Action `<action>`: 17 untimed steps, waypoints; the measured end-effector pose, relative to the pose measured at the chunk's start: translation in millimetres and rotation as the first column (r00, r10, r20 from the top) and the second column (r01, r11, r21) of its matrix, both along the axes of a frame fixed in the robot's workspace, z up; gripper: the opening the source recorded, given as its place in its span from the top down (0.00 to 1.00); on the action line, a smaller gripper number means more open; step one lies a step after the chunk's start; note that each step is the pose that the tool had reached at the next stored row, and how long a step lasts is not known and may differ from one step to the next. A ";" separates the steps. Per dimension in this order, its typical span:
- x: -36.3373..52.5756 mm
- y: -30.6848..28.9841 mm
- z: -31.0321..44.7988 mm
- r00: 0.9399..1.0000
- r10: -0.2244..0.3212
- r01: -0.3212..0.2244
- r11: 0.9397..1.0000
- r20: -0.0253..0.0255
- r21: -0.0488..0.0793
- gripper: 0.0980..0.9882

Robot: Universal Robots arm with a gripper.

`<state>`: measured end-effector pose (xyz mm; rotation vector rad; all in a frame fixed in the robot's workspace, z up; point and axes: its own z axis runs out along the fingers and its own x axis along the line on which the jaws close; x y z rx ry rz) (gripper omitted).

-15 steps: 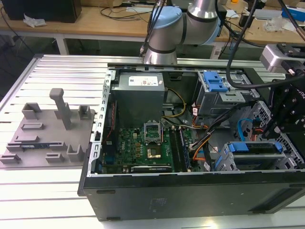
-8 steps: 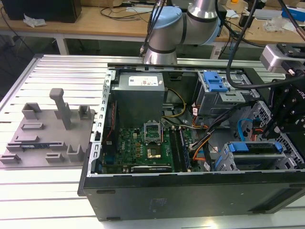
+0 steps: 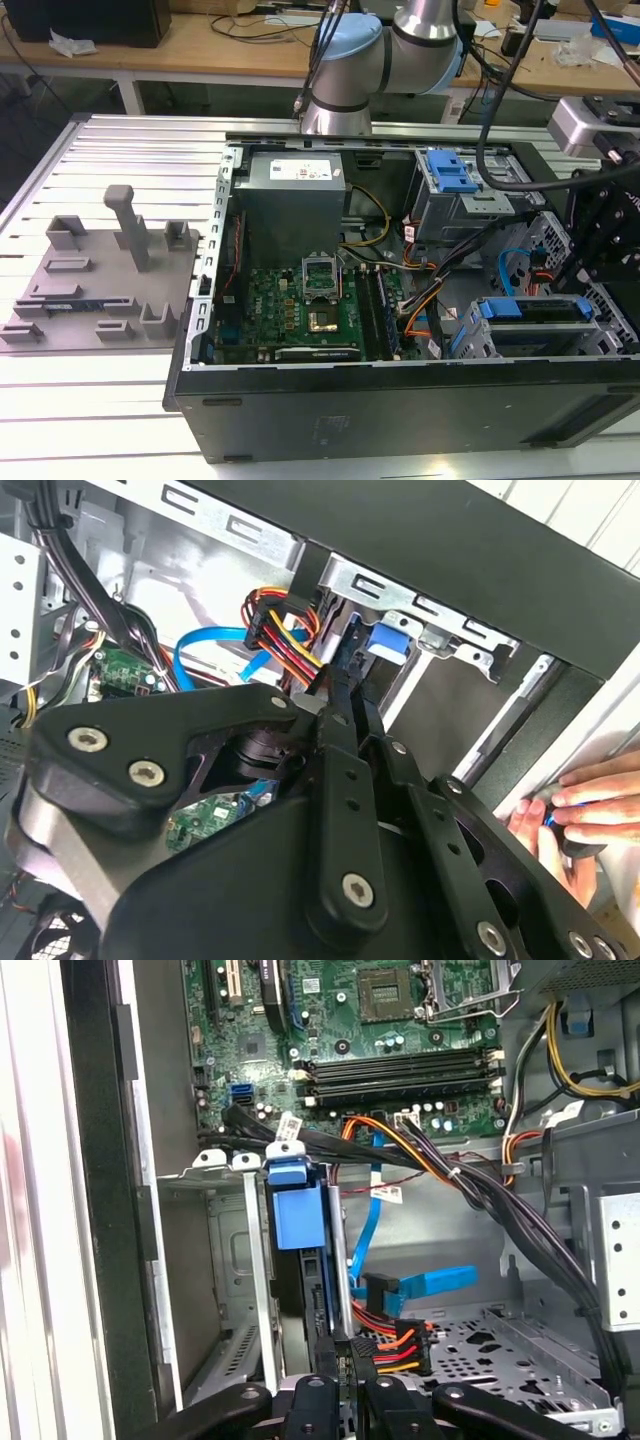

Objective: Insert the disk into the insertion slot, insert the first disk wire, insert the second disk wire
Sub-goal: 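Insert the first disk wire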

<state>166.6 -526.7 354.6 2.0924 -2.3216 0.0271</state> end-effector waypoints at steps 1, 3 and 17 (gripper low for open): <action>0.0 -0.8 -0.4 1.000 0.000 0.000 1.000 0.000 0.000 0.92; -0.1 -1.8 -1.4 1.000 0.000 0.000 1.000 0.000 0.000 0.92; -1.0 -2.4 -7.4 1.000 0.002 -0.002 1.000 0.000 0.000 0.92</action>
